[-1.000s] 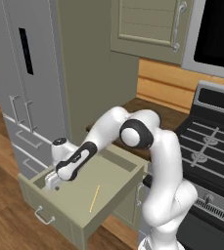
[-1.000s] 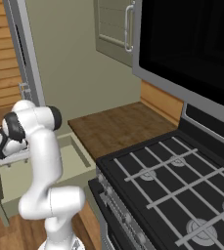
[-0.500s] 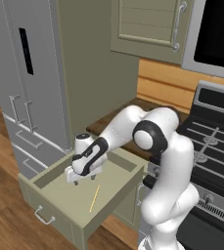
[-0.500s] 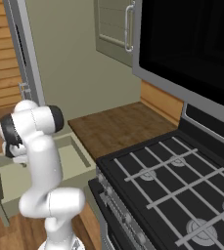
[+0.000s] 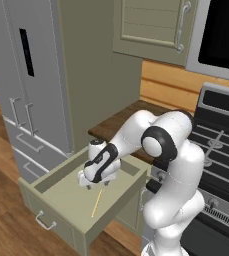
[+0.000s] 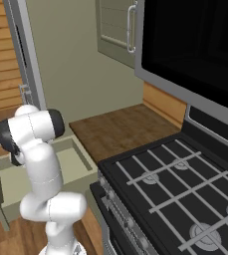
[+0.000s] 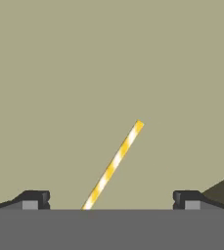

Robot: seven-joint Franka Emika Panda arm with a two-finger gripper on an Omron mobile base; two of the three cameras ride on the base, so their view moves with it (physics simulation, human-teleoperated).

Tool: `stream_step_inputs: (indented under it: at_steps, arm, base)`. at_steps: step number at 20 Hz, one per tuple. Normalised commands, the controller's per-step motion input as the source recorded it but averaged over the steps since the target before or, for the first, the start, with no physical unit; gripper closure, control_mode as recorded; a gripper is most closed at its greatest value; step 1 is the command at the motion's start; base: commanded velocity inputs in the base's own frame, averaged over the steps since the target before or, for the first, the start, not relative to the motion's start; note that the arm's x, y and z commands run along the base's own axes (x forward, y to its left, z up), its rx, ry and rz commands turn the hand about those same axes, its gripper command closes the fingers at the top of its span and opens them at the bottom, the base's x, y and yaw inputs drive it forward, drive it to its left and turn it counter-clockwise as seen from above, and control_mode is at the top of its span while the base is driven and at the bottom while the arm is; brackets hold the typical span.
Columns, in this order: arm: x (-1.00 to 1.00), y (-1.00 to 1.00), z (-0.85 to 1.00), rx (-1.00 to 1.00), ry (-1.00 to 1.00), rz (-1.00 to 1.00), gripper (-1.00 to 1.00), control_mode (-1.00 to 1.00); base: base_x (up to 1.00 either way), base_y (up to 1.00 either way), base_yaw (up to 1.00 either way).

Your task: Take a straw from the drawer in front and place it inside the glass cup on the dining counter.

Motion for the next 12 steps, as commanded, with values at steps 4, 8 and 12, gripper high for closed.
stream_step_inputs:
  at_steps: [4,8,12]
  arm:
    - [0.05,-0.04,-0.08,-0.03,0.0,0.0,-1.0,-1.0]
    - [0.0,-0.04,-0.24,0.0,0.02,0.0,-1.0,-1.0]
    - [0.11,-0.04,-0.28,0.0,0.02,0.0,-1.0,-1.0]
  base:
    - [0.0,0.0,0.0]
    - [0.0,0.0,0.0]
    - [0.0,0.0,0.0]
